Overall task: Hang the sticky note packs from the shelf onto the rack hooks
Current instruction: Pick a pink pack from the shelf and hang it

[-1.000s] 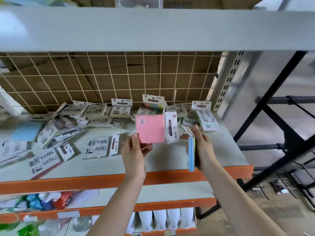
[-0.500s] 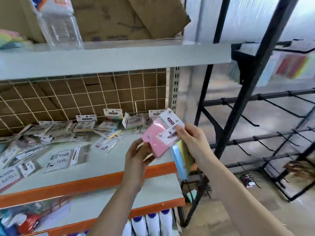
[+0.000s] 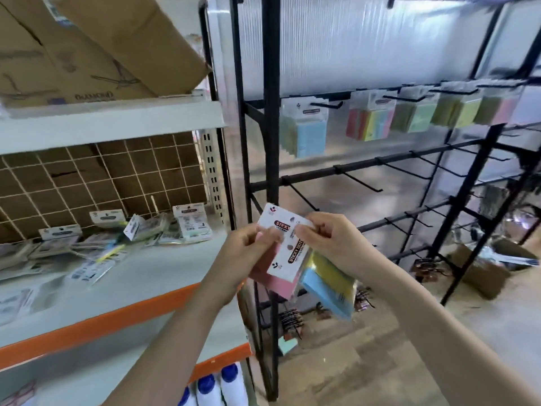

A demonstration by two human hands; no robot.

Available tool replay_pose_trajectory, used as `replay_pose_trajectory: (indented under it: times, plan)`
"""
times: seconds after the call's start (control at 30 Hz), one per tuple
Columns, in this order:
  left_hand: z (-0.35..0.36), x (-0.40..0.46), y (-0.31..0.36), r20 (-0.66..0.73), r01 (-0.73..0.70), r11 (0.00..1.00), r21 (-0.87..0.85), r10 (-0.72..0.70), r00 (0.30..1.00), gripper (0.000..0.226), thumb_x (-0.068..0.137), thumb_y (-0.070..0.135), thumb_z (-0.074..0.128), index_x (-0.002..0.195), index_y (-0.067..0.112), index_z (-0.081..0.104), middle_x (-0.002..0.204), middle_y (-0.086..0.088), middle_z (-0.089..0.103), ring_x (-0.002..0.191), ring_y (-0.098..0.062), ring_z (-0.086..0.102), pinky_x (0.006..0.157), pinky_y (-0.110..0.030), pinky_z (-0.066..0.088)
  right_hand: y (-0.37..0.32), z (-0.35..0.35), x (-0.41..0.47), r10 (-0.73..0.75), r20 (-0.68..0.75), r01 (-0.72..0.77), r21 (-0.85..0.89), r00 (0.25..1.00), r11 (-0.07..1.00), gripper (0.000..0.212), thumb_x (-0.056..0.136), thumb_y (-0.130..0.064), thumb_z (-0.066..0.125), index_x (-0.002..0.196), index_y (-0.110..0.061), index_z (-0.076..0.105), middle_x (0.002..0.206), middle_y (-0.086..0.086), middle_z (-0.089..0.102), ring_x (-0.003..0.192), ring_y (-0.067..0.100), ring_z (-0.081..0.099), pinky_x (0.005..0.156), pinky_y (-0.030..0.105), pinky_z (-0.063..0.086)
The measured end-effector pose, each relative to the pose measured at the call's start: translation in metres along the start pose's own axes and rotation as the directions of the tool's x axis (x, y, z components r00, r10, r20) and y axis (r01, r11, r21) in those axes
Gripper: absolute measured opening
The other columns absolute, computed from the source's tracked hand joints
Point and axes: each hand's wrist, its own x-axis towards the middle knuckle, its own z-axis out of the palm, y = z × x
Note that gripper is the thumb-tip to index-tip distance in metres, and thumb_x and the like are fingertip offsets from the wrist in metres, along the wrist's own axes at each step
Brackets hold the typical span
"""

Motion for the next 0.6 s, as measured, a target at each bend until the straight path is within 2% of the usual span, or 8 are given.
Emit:
replay_pose_trajectory:
  times: [0.1, 0.2, 0.27, 0.33, 0.43, 0.53, 0.6]
  plan:
    - [0.042, 0.009, 0.011, -0.025, -0.059, 0.998, -0.001, 0.059, 0.998, 0.041, 0.07, 0.056, 0.062, 0.076, 0.016, 0.066, 0.066, 0.004, 0.069, 0.06, -0.011, 0.063, 0.055, -0.028, 0.047, 0.012, -0.029, -0.014, 0.01, -0.135, -0.012, -0.016, 0.991, 1.0, 0.028, 0.095, -0.03, 0.055, 0.069, -0.021, 0.053, 0.052, -0.017, 0.057, 0.041, 0.0, 0.037, 0.041, 0.013, 0.028]
    - [0.076, 0.023, 0.016, -0.132, -0.103, 0.994, -0.03, 0.098, 0.986, 0.028, 0.083, 0.047, 0.062, 0.076, 0.02, 0.068, 0.061, 0.015, 0.065, 0.054, 0.002, 0.057, 0.057, -0.027, 0.045, 0.027, -0.058, -0.018, 0.028, -0.366, -0.021, 0.022, 0.93, 1.0, 0.034, 0.097, -0.03, 0.053, 0.064, -0.024, 0.052, 0.045, -0.018, 0.046, 0.042, -0.001, 0.034, 0.043, 0.014, 0.027]
    - [0.094, 0.034, 0.021, -0.216, -0.087, 0.996, -0.027, 0.079, 0.973, 0.026, 0.084, 0.052, 0.061, 0.072, 0.029, 0.065, 0.06, 0.021, 0.062, 0.054, 0.002, 0.055, 0.06, -0.031, 0.045, 0.04, -0.079, -0.021, 0.111, -0.486, -0.051, 0.134, 0.867, 0.99, 0.035, 0.098, -0.031, 0.052, 0.067, -0.016, 0.058, 0.05, -0.015, 0.046, 0.049, 0.003, 0.037, 0.051, 0.023, 0.032]
    - [0.112, 0.047, 0.026, -0.231, -0.081, 0.994, -0.072, 0.062, 0.971, 0.03, 0.079, 0.064, 0.06, 0.069, 0.035, 0.062, 0.059, 0.015, 0.061, 0.06, -0.005, 0.058, 0.065, -0.033, 0.047, 0.054, -0.099, -0.025, 0.217, -0.527, -0.076, 0.277, 0.822, 0.958, 0.036, 0.097, -0.038, 0.053, 0.075, -0.01, 0.061, 0.057, -0.005, 0.05, 0.055, 0.013, 0.043, 0.058, 0.029, 0.034]
    - [0.135, 0.066, 0.035, -0.208, -0.114, 0.985, -0.131, 0.086, 0.974, 0.041, 0.069, 0.075, 0.058, 0.065, 0.034, 0.06, 0.063, 0.009, 0.058, 0.067, -0.017, 0.056, 0.07, -0.039, 0.045, 0.07, -0.123, -0.027, 0.297, -0.576, -0.093, 0.357, 0.761, 0.929, 0.03, 0.094, -0.043, 0.054, 0.073, -0.024, 0.063, 0.053, -0.012, 0.055, 0.05, 0.008, 0.049, 0.056, 0.029, 0.039]
    - [0.159, 0.09, 0.035, -0.191, -0.122, 0.97, -0.212, 0.081, 0.978, 0.04, 0.079, 0.065, 0.06, 0.069, 0.026, 0.058, 0.072, -0.003, 0.058, 0.071, -0.021, 0.055, 0.076, -0.047, 0.048, 0.086, -0.145, -0.019, 0.289, -0.66, -0.081, 0.327, 0.694, 0.942, 0.028, 0.095, -0.041, 0.053, 0.082, -0.017, 0.062, 0.062, -0.005, 0.056, 0.058, 0.01, 0.05, 0.06, 0.031, 0.04]
    - [0.171, 0.11, 0.033, -0.228, -0.107, 0.96, -0.258, 0.047, 0.972, 0.032, 0.087, 0.051, 0.061, 0.068, 0.025, 0.059, 0.068, 0.002, 0.061, 0.067, -0.015, 0.058, 0.069, -0.036, 0.05, 0.095, -0.16, -0.011, 0.258, -0.724, -0.074, 0.276, 0.64, 0.958, 0.03, 0.096, -0.038, 0.053, 0.081, -0.012, 0.059, 0.066, -0.001, 0.052, 0.059, 0.009, 0.047, 0.058, 0.029, 0.04]
